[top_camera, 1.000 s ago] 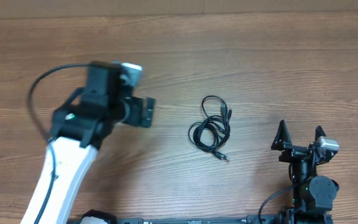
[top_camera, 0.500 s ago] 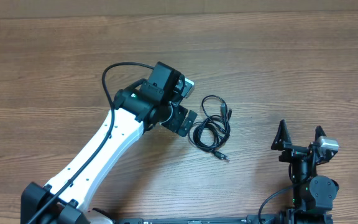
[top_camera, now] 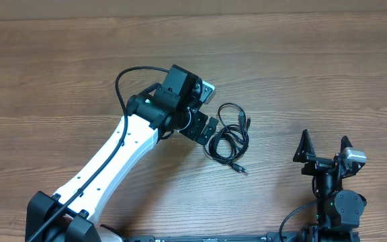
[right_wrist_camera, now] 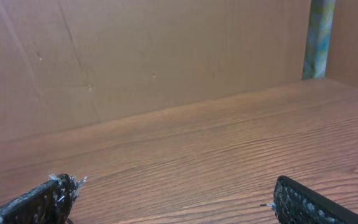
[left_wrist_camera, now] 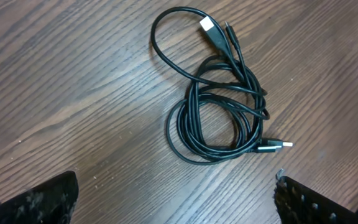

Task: Untangle cables
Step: 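Reach the left gripper down onto the black cable bundle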

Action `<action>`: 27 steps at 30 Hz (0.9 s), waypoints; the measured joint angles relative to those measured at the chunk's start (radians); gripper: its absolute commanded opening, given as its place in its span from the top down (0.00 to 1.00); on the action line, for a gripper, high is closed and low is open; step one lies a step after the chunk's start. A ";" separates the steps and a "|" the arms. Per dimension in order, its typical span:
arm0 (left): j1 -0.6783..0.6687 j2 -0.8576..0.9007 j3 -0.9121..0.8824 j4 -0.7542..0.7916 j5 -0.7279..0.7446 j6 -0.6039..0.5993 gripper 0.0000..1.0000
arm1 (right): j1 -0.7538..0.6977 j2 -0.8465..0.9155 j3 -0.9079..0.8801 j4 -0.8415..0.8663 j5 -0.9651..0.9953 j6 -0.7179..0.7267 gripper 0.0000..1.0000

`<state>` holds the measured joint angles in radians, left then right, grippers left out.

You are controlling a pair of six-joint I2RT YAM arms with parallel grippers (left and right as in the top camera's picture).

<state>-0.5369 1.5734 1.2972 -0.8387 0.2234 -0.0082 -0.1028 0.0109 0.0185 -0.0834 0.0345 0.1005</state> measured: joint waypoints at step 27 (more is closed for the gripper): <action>-0.177 0.313 0.008 0.130 -0.196 0.038 0.00 | 0.000 0.000 0.000 0.000 0.000 0.000 0.00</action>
<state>-0.7139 1.8862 1.3056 -0.7090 0.0269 0.0299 -0.1028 0.0109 0.0185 -0.0834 0.0341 0.1005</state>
